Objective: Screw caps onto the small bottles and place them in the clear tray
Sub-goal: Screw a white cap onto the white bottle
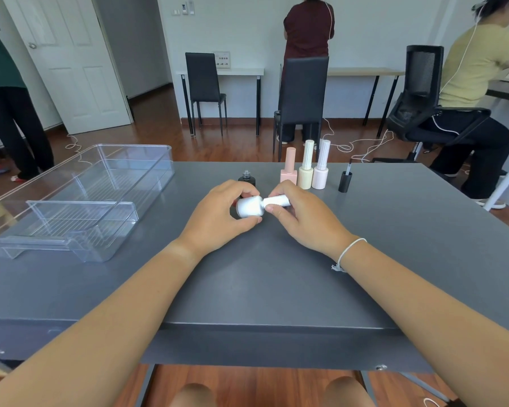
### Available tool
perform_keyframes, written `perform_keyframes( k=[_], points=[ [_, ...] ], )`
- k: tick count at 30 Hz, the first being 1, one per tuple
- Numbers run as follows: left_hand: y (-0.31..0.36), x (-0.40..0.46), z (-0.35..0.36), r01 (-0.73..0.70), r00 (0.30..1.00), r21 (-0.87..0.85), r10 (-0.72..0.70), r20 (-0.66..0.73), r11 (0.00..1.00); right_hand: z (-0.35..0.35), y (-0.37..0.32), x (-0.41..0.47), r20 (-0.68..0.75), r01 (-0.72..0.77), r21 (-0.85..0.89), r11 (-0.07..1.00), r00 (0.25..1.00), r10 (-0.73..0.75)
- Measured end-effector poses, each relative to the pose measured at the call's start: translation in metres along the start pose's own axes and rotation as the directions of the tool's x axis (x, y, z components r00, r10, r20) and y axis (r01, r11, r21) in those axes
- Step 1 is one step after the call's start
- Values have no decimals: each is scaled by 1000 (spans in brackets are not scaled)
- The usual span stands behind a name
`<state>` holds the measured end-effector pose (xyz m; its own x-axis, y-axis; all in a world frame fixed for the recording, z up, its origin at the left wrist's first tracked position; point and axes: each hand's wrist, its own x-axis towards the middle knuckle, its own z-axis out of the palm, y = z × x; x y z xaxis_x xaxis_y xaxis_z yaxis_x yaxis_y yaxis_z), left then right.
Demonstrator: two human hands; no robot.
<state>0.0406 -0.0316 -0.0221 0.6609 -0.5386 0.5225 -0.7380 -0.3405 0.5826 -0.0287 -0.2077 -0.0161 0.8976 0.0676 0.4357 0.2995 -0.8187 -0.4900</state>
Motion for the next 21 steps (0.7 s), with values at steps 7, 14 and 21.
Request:
perform_keyframes(
  k=[7,14,21],
  points=[
    [1,0,0,-1,1000,10,1,2,1000,-2,0,-2,4,-69,10,998,998,69],
    [2,-1,-1,13,1000,-19,-13,-5,1000,-4,2,-1,-55,-72,77,994,996,76],
    [2,0,-1,12,1000,-25,-13,-12,1000,-6,4,-3,-104,-100,122,987,988,113]
  ],
)
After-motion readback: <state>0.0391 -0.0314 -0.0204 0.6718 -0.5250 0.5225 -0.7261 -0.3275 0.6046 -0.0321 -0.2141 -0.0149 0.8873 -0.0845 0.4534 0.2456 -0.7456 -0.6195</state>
